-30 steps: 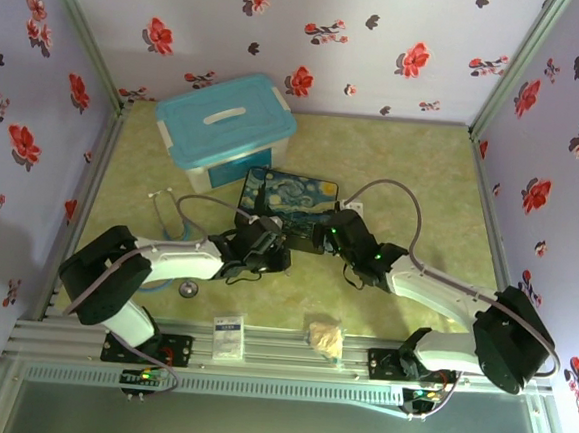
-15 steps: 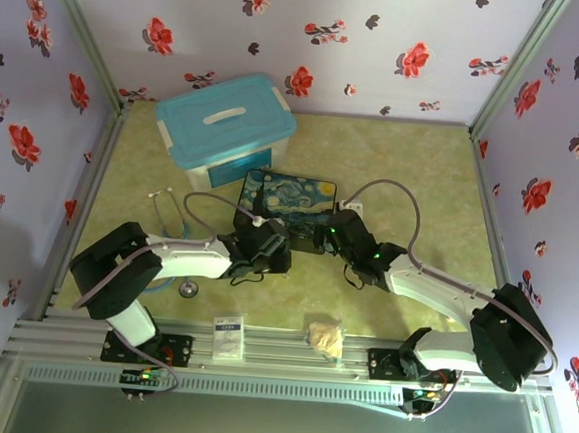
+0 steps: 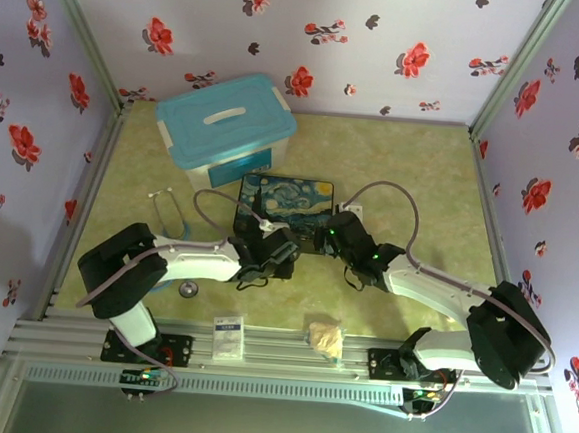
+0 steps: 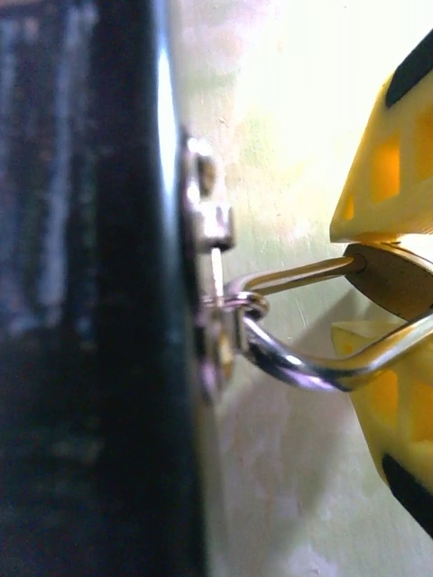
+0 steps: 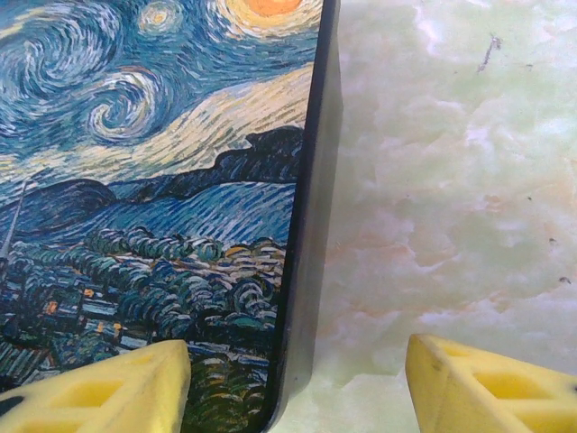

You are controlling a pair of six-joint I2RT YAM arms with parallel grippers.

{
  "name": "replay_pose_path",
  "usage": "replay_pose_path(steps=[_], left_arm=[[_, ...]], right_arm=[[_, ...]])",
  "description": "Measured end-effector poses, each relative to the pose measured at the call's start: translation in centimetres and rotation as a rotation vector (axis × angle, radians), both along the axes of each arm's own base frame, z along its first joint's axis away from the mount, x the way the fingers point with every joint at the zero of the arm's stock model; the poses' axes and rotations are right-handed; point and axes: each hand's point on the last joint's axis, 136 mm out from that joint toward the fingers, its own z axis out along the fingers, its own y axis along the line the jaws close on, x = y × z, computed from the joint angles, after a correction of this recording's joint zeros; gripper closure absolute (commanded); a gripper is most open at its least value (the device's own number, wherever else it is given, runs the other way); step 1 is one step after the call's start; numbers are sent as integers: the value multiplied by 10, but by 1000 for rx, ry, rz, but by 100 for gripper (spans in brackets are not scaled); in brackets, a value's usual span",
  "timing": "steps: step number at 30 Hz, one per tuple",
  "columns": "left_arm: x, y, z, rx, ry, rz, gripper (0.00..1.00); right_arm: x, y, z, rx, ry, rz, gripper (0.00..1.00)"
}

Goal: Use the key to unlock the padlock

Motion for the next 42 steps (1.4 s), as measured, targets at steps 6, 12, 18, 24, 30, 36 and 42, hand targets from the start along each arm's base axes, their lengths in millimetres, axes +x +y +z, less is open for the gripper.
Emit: replay_pose_path(steps=[6, 12, 18, 24, 30, 36, 42], left_arm=[[-6, 8, -10, 44, 14, -10, 70], [-6, 9, -10, 49, 9, -12, 76], [-8, 14, -10, 108, -1, -14, 75], [-15, 26, -10, 205, -14, -24, 74], [-22, 29, -11, 345, -49, -50, 72], [-26, 31, -9, 450, -81, -72, 72], [-34, 30, -6, 561, -95, -118, 72]], right_arm=[[1, -1, 0, -5, -4, -7, 35], [2, -1, 0, -1, -5, -12, 36], [2, -1, -1, 1, -3, -14, 36], [2, 0, -1, 11, -1, -25, 36], [2, -1, -2, 17, 2, -32, 36], [3, 0, -2, 23, -4, -32, 36], [3, 0, -2, 32, -7, -39, 36]])
